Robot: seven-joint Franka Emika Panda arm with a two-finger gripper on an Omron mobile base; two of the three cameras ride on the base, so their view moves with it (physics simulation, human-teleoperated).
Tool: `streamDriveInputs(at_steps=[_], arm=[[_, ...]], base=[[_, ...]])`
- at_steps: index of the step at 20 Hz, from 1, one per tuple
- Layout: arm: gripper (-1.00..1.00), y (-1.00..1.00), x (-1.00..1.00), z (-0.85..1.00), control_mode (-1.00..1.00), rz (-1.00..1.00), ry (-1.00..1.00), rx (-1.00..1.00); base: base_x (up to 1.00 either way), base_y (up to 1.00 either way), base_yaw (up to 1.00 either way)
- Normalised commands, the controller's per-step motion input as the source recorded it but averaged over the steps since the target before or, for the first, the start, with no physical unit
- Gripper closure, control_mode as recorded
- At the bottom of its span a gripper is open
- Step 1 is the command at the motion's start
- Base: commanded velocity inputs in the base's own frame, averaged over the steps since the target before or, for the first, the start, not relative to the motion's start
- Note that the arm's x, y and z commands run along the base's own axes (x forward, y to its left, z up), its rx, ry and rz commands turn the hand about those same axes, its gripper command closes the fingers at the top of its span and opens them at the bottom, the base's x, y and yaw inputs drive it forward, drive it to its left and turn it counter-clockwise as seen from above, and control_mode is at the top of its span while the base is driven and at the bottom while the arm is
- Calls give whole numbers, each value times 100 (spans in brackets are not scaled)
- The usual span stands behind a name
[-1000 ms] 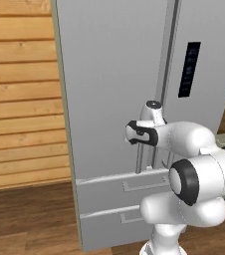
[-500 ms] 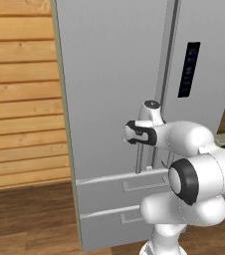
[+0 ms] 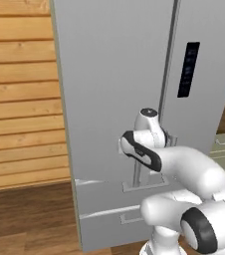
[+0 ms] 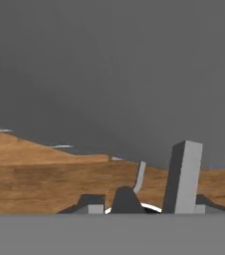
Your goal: Take the strawberry from the fridge and place it on top of the pancake, located on the dining counter.
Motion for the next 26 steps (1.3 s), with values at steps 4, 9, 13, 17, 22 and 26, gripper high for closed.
streamDriveInputs(at_steps=[4, 9, 13, 17, 22, 26], arm=[[100, 99, -99, -9, -100, 0, 0, 1], [100, 87, -100, -1, -100, 0, 0, 3], [100, 12, -100, 46, -100, 0, -5, 0], [100, -16, -100, 75, -100, -4, -11, 0], [100, -25, -100, 90, -100, -6, -6, 0], [100, -54, -64, 76, -100, -3, -5, 1]], base=[[0, 0, 0], [0, 0, 0], [0, 0, 0], [0, 0, 0], [0, 0, 0], [0, 0, 0]])
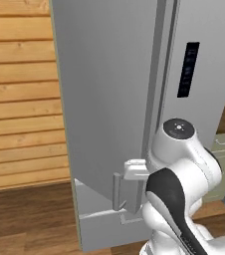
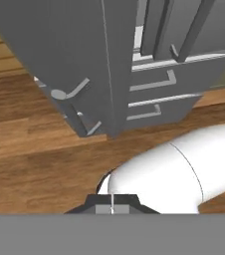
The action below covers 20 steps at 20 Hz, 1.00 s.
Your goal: Take the strawberry from the fridge and place it on top of the pancake, located on the dining counter.
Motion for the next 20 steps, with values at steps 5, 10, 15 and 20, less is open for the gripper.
streamDriveInputs(at_steps=[5, 10, 15, 20], arm=[[100, -80, 0, 35, -100, 0, -5, 2], [100, -73, 0, 12, -100, 6, -3, -4], [100, -59, 7, 0, -100, 10, -14, 35], [100, 0, 29, 1, -100, 14, -23, 55]], base=[[0, 0, 0], [0, 0, 0], [0, 0, 0], [0, 0, 0]])
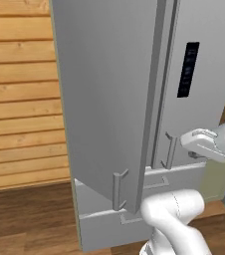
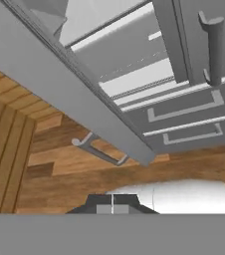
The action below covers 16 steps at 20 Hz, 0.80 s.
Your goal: Take the strawberry from the fridge and place it on top of the pancake, located on the dining counter.
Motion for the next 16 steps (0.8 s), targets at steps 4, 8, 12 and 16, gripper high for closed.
streamDriveInputs(at_steps=[4, 8, 12, 16], arm=[[100, 0, 34, -2, -100, 6, -28, 56], [100, 2, 26, -20, -100, 5, -20, 70], [100, 11, 34, -16, -100, 11, -12, 64], [100, 23, 51, -8, -100, 14, -2, 27]], base=[[0, 0, 0], [0, 0, 0], [0, 0, 0], [0, 0, 0]])
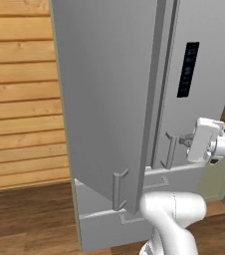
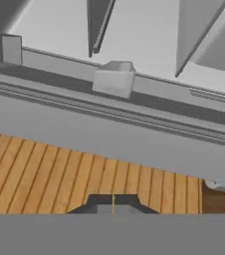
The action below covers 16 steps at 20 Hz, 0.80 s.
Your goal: Take the strawberry from the fridge and place it on top of the pancake, located on the dining counter.
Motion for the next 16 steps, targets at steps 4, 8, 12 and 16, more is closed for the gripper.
streamDriveInputs(at_steps=[4, 8, 12, 16], arm=[[100, 11, 73, -1, -100, 12, 6, 4], [100, -10, 83, -3, -100, 21, 7, 19], [100, 0, 78, -14, -100, 19, 8, 9], [100, 1, 74, -29, -100, 19, 4, 2]], base=[[0, 0, 0], [0, 0, 0], [0, 0, 0], [0, 0, 0]])
